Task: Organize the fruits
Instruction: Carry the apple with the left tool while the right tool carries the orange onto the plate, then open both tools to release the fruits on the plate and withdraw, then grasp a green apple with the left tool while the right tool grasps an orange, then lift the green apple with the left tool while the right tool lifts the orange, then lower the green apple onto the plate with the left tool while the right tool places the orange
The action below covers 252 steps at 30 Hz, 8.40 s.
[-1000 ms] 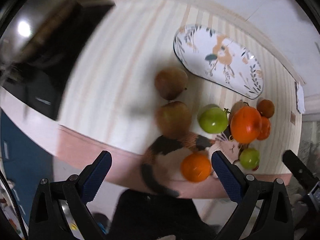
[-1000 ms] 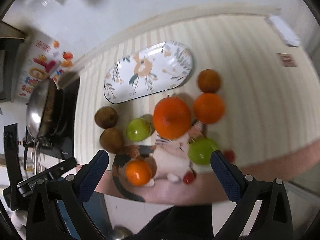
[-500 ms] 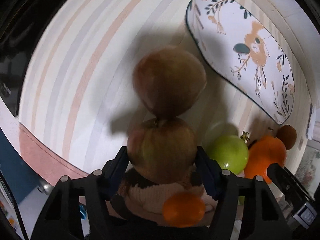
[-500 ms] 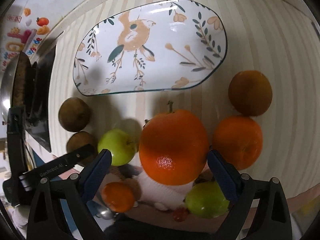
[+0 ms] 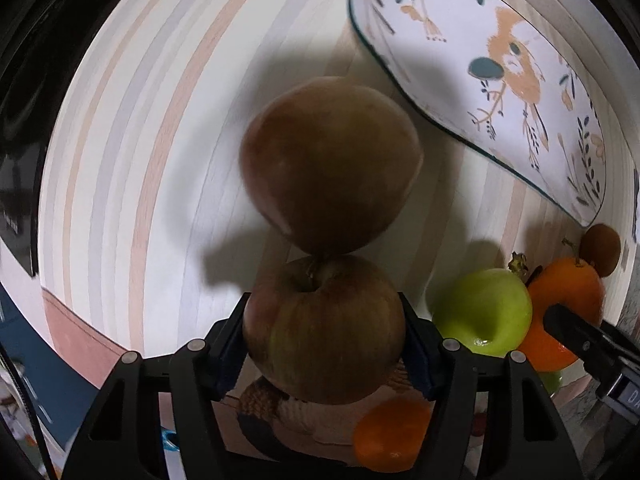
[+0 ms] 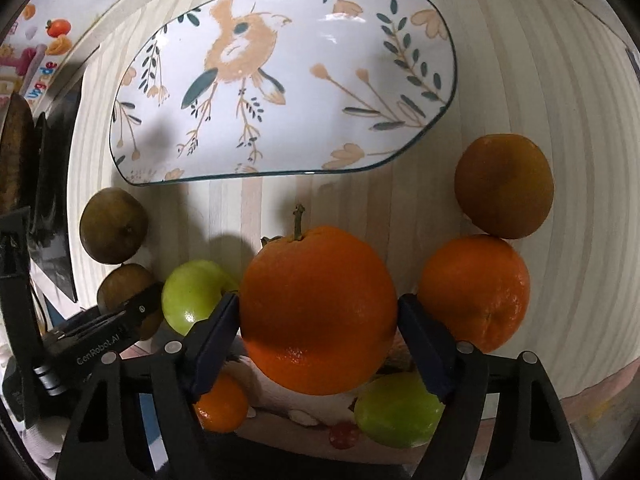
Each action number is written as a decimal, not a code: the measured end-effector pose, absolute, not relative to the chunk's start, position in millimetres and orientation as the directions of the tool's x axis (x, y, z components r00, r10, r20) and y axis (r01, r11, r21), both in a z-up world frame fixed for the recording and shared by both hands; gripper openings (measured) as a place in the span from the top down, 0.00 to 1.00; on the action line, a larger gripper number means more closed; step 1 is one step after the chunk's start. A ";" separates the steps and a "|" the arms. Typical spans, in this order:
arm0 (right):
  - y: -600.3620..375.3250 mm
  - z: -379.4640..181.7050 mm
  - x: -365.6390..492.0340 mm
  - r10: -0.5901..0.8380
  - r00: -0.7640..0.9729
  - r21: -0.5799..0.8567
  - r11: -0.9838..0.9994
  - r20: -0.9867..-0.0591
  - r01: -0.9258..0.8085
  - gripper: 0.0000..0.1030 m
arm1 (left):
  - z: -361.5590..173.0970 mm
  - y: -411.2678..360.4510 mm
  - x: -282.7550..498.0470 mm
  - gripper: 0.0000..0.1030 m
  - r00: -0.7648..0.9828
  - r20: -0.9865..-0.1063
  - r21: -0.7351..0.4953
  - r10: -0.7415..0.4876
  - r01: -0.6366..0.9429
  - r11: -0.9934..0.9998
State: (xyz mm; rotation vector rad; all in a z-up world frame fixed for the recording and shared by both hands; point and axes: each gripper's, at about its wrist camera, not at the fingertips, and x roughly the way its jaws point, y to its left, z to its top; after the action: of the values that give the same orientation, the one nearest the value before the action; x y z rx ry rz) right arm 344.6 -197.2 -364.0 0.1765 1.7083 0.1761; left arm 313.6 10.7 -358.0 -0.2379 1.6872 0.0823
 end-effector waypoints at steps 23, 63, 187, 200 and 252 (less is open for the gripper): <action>-187.6 -367.7 307.9 0.283 -0.122 0.277 0.959 -0.951 0.068 0.23 | -343.9 19.3 300.4 0.38 -0.138 -0.975 -0.137 -0.174 -0.239 0.961; -230.8 -365.4 505.4 0.231 -0.029 0.229 0.972 -0.973 0.060 0.22 | -357.4 -53.0 512.5 0.38 -0.160 -0.969 -0.180 -0.185 -0.051 0.982; -263.7 -367.7 342.6 0.313 -0.034 0.298 0.929 -0.949 0.219 0.34 | -342.9 -65.8 363.3 0.49 -0.094 -0.991 -0.098 -0.096 0.017 0.995; -261.7 -373.0 344.1 0.343 -0.053 0.319 0.912 -0.938 0.259 0.34 | -381.2 -49.1 364.7 0.44 -0.250 -0.949 -0.186 -0.193 -0.053 0.981; -255.5 -335.9 416.7 0.284 0.089 0.296 0.940 -0.955 0.168 0.34 | -316.0 -31.2 427.4 0.48 0.025 -0.997 -0.080 -0.080 -0.026 0.996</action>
State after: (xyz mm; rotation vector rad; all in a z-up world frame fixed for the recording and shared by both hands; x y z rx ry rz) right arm 416.7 -255.5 -335.8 0.3708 1.4900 0.0898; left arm 427.4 -31.2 -316.0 -0.0839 1.5456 -0.0414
